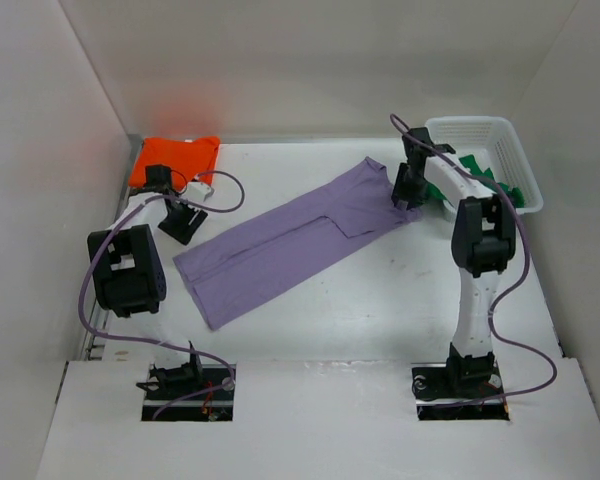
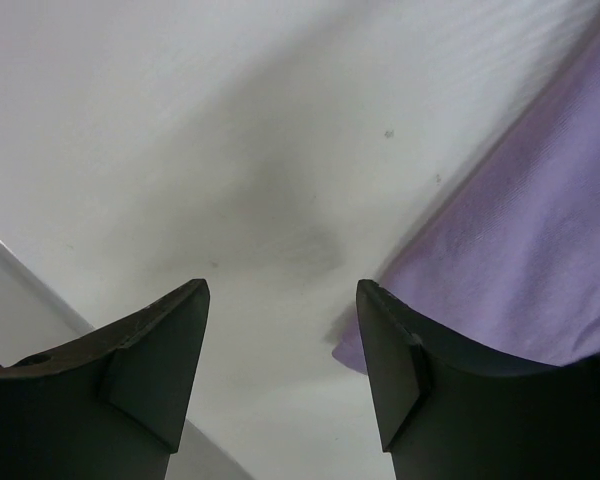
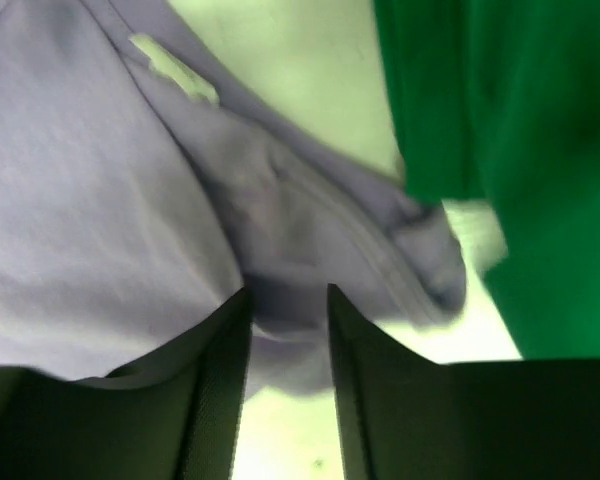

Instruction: Fold and stack the t-shirts

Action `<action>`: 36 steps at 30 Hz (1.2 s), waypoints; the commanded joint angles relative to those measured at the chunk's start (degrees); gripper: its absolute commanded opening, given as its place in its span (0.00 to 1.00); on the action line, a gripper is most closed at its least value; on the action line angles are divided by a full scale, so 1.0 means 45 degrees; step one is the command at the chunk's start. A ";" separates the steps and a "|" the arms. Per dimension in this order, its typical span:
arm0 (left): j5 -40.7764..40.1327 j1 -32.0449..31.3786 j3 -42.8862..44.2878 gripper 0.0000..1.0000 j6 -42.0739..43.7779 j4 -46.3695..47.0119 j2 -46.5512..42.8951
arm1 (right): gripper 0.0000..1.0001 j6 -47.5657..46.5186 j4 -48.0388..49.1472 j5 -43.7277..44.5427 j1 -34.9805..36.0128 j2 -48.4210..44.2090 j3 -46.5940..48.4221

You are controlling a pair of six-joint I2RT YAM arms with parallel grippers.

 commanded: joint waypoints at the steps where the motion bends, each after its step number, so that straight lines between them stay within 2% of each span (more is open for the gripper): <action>1: 0.1862 0.0087 0.1059 0.60 -0.0776 -0.0551 0.0089 | 0.44 0.0574 0.1200 0.0666 0.0114 -0.2514 -0.0994; 3: 0.2820 0.0087 0.1313 0.60 -0.0874 -0.1215 0.0265 | 0.50 0.1761 0.2253 0.0746 0.0192 -0.3607 -0.2417; 5: 0.3447 0.0125 0.1529 0.60 -0.0971 -0.1762 0.0421 | 0.51 0.3692 0.3600 0.0649 0.0289 -0.4759 -0.4426; 7: 0.3606 0.0242 0.1646 0.60 -0.1088 -0.2096 0.0636 | 0.51 0.5432 0.4676 0.0687 0.0445 -0.5543 -0.6128; 9: 0.3354 0.0282 0.1724 0.59 -0.1167 -0.2428 0.1064 | 0.51 0.6316 0.4954 0.0843 0.0718 -0.5625 -0.6740; 15: 0.1265 0.0126 0.1472 0.57 -0.1440 -0.2410 0.1789 | 0.55 0.7623 0.3824 0.1859 0.0935 -0.4590 -0.6331; 24: 0.0599 0.0106 0.0944 0.57 -0.2318 -0.1785 0.1691 | 0.54 1.0223 0.3022 0.2093 -0.0198 -0.4141 -0.6410; 33: 0.0715 0.0106 0.0691 0.56 -0.2769 -0.1843 0.1536 | 0.54 0.9855 0.1499 0.2953 -0.0277 -0.2813 -0.4575; 35: 0.0812 0.0106 0.0534 0.56 -0.2730 -0.1882 0.1380 | 0.51 0.9757 0.1206 0.3051 -0.0257 -0.2501 -0.4146; 36: 0.0852 0.0106 0.0475 0.56 -0.2691 -0.1882 0.1321 | 0.44 0.9660 0.1088 0.3051 -0.0276 -0.2364 -0.3989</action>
